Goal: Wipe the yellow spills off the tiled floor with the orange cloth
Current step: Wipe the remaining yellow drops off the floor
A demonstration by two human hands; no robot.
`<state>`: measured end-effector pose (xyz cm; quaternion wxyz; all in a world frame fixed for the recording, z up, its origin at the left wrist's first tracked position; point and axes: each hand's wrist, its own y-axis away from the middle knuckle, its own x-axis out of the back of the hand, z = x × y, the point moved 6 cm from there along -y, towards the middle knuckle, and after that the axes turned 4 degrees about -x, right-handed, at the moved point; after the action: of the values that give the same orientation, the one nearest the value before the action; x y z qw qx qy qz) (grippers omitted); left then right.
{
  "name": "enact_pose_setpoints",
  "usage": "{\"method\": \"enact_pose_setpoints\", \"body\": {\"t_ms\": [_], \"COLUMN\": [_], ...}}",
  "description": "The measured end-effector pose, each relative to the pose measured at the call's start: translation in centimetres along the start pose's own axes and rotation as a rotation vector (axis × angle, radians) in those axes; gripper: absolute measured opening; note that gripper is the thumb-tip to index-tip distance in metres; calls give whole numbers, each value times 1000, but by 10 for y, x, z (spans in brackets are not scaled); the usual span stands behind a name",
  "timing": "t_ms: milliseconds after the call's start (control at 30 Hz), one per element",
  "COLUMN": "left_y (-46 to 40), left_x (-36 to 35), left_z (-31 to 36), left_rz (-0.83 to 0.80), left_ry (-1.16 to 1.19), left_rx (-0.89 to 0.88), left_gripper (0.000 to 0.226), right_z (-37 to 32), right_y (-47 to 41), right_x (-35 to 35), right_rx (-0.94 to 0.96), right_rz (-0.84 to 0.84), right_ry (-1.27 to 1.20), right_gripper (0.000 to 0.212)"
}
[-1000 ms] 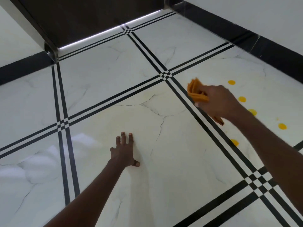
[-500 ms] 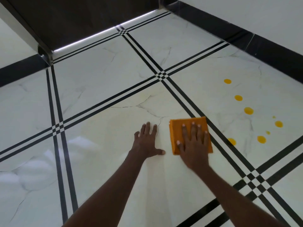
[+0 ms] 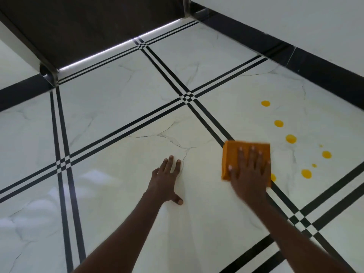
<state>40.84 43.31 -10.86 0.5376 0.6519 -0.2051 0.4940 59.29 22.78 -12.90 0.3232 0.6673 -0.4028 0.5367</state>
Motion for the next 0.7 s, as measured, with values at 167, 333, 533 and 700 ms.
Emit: {"method": "enact_pose_setpoints", "body": {"t_ms": [167, 333, 533, 700], "left_y": [-3, -5, -26, -40], "left_x": [-3, 4, 27, 12], "left_z": [-4, 0, 57, 111], "left_rz": [-19, -82, -161, -164], "left_ry": [-21, -94, -89, -73], "left_rx": [-4, 36, 80, -55], "left_gripper": [146, 148, 138, 145], "right_z": [-62, -51, 78, 138], "right_y": [49, -42, 107, 17], "right_x": [-17, -21, 11, 14], "right_rx": [321, 239, 116, -159], "right_rz": [-89, -80, -88, -45], "right_ry": [-30, 28, 41, 92], "right_gripper": [77, 73, 77, 79]}}
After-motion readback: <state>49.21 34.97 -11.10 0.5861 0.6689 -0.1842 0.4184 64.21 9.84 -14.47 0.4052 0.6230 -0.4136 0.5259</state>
